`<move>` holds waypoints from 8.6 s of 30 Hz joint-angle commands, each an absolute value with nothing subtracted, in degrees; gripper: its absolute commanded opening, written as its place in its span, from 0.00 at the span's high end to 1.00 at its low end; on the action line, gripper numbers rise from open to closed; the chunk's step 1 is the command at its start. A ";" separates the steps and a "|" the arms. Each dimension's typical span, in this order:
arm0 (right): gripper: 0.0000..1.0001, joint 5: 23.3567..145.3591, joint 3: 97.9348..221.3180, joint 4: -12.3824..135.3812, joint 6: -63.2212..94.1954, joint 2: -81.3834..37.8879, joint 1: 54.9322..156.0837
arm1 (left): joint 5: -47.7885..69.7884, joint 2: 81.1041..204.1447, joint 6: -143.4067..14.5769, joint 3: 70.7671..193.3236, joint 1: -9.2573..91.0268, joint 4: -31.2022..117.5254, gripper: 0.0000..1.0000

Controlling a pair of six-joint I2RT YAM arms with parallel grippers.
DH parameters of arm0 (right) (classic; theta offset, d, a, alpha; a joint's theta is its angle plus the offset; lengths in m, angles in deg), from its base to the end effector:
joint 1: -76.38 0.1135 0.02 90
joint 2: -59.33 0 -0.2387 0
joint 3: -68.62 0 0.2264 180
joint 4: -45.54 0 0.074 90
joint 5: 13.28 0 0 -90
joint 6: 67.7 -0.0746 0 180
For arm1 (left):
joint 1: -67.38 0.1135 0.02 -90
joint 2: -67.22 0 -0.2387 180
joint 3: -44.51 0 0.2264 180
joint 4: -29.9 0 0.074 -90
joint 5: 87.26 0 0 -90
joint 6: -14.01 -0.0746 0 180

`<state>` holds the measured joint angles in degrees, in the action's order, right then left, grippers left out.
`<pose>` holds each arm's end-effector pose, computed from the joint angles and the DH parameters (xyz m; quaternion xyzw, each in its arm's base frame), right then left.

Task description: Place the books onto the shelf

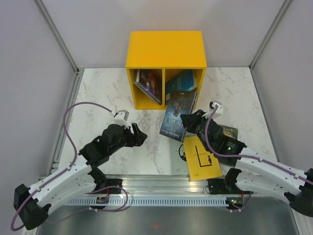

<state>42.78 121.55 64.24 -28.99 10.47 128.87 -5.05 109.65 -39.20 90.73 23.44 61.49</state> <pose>0.1672 0.1494 0.2750 0.1705 0.7588 0.3175 0.5426 0.1514 -0.1319 0.2205 0.0183 0.8548 -0.2894 0.4303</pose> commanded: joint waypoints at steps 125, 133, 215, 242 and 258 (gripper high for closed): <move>0.16 33.56 130.76 16.60 -22.79 -40.26 116.90 | -9.83 97.10 -35.74 85.19 23.79 68.21 0.33; 0.11 30.32 127.32 36.32 -18.92 -22.97 120.23 | -7.82 101.05 -37.14 84.84 23.70 64.79 0.27; 0.70 56.77 98.77 55.12 -65.50 -2.99 141.86 | 10.82 141.30 -12.99 69.02 9.90 -14.23 0.25; 0.13 45.61 100.25 76.10 -63.22 14.67 142.21 | -8.75 116.31 -25.62 78.50 10.26 29.86 0.98; 0.14 45.52 99.81 78.57 -62.87 20.04 142.21 | -36.99 117.49 -44.17 101.97 14.03 38.07 0.98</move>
